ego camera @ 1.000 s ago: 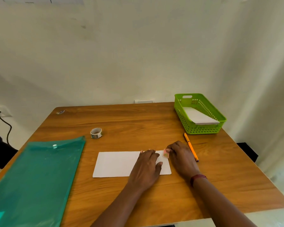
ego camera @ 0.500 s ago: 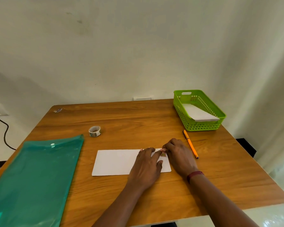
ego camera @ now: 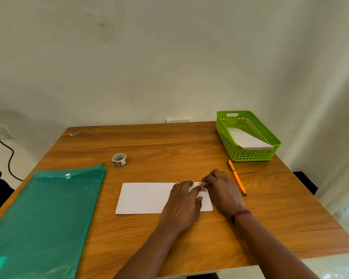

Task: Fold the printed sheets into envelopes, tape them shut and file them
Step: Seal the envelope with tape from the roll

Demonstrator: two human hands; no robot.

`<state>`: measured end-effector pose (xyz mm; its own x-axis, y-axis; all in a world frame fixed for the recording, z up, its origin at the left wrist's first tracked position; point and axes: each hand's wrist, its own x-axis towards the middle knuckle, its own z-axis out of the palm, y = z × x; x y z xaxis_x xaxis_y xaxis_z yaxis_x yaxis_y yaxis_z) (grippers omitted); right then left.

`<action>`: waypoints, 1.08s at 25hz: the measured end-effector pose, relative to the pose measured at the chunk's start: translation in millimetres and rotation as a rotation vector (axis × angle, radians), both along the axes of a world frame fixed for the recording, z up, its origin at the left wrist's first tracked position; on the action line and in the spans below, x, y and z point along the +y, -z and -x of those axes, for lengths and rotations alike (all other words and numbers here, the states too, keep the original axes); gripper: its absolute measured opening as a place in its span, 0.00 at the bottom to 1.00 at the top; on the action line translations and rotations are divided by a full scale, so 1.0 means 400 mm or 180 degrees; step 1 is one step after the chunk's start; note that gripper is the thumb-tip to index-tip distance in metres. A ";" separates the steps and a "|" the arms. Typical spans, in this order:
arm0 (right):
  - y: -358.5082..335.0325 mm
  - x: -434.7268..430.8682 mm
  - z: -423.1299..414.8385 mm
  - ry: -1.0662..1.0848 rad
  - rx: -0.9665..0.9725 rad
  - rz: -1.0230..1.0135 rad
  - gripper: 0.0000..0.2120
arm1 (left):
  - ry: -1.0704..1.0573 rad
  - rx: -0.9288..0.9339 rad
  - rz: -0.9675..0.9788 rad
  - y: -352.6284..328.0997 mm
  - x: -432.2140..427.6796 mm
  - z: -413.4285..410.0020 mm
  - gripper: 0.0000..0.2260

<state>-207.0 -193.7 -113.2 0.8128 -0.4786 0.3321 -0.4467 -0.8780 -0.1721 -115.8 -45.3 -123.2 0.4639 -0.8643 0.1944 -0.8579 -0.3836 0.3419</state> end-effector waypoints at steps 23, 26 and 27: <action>-0.008 0.015 0.005 0.0165 0.0038 -0.0018 0.15 | 0.0317 -0.0142 -0.0160 -0.014 -0.002 -0.004 0.21; -0.010 0.031 0.021 0.0052 0.0016 -0.0008 0.13 | 0.0315 -0.0128 -0.0072 -0.015 0.000 -0.004 0.20; -0.009 0.037 0.026 0.0048 0.0034 0.0011 0.13 | 0.0312 -0.0132 -0.0047 -0.014 0.000 -0.004 0.20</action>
<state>-217.3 -178.9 -109.4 0.8090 -0.4897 0.3252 -0.4616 -0.8717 -0.1644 -114.2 -45.4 -117.6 0.3689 -0.9080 0.1984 -0.9048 -0.3020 0.3003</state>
